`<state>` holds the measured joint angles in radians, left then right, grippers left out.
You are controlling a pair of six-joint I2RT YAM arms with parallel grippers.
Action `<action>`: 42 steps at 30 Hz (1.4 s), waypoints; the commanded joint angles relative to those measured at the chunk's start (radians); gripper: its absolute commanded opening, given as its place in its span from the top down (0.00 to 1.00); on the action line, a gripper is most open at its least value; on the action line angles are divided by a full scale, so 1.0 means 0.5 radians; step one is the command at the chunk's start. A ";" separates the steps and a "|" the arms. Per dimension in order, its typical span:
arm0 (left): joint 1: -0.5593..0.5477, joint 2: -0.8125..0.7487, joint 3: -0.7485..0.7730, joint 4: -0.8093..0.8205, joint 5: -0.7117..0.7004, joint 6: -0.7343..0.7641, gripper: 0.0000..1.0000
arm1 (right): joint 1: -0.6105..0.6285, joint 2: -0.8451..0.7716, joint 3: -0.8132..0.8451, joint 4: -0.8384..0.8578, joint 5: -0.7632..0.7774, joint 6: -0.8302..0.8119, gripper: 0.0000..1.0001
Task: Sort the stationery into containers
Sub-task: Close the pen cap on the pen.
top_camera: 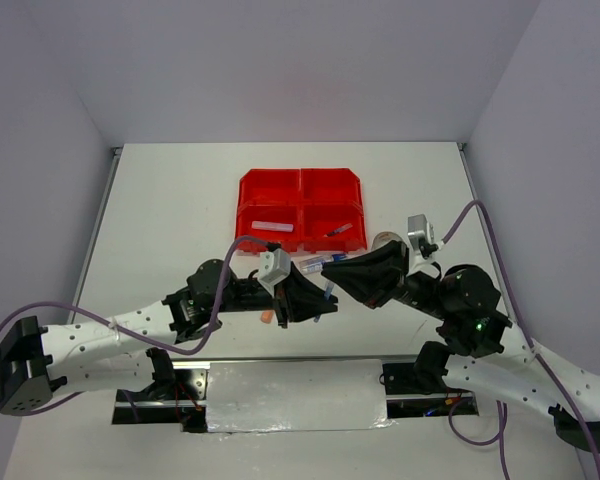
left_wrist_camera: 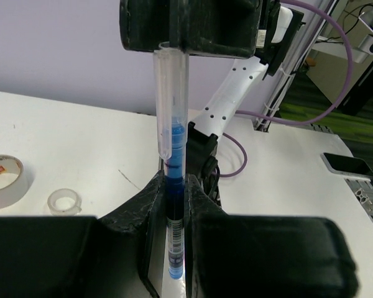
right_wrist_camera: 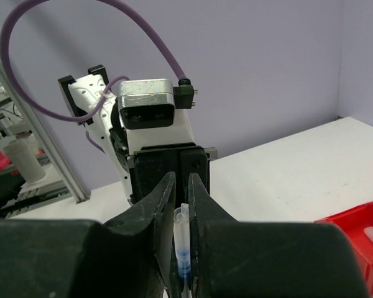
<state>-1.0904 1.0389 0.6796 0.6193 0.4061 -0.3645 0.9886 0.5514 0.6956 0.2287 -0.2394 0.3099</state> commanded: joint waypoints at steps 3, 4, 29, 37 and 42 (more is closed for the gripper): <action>0.015 -0.025 0.224 0.062 -0.027 0.069 1.00 | 0.014 -0.023 -0.103 -0.009 -0.061 0.040 0.90; 0.021 -0.028 0.227 0.059 -0.033 0.066 1.00 | 0.014 -0.035 -0.115 -0.009 -0.079 0.043 0.90; 0.138 -0.166 0.374 0.053 0.157 0.198 1.00 | 0.017 0.075 -0.507 0.009 -0.261 0.178 1.00; 0.358 -0.203 0.524 -0.018 0.365 0.211 1.00 | 0.011 0.152 -0.550 -0.126 -0.307 0.217 1.00; 0.414 -0.200 0.555 0.068 0.424 0.149 1.00 | 0.017 0.280 -0.667 0.048 -0.386 0.309 1.00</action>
<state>-0.9207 1.0058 0.7925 0.2379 0.6678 -0.2672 0.9756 0.5945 0.4843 0.5438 -0.2436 0.4137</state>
